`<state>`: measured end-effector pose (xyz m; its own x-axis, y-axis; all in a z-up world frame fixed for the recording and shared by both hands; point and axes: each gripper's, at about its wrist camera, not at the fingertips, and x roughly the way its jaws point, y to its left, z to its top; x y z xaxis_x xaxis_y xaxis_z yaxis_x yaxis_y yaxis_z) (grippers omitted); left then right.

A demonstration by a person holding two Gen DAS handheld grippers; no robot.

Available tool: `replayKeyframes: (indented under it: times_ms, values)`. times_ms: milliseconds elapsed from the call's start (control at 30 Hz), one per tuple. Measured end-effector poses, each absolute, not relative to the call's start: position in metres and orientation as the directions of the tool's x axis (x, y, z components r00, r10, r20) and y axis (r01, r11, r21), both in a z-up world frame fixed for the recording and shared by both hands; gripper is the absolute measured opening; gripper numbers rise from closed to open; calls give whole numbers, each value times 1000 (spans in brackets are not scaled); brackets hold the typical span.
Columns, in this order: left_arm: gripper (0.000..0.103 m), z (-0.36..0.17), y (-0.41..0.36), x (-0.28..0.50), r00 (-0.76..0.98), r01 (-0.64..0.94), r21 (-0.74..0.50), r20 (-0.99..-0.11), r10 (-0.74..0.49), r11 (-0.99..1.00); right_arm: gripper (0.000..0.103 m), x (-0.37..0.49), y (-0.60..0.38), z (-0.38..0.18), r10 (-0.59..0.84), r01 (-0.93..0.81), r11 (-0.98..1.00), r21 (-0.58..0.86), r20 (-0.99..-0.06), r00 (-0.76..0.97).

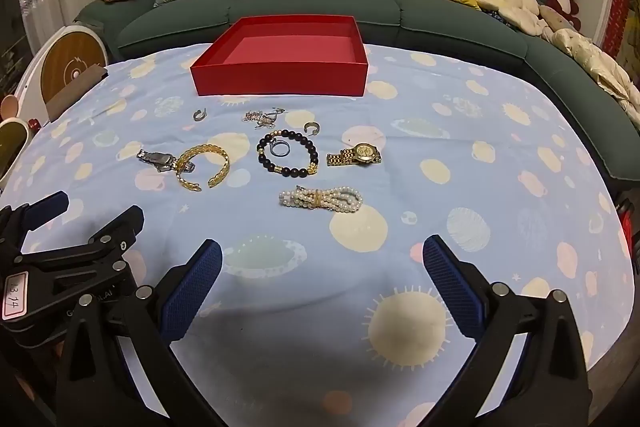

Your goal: Organize jewelry

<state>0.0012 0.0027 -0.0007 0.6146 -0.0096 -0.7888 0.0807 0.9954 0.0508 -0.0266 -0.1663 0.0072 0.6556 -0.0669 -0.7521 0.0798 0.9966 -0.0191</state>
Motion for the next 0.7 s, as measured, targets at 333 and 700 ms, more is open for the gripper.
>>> replayKeyframes:
  times_ms: [333,700]
  values:
    - [96,9,1,-4,629,97,31,-777,-37,995,98,-30,-159,10,-65,80,997,-15,-747,661]
    - [96,13,-1,-6,635,93,33,-772,-34,995,98,-36,-165,15,-61,82,997,-9,-747,662]
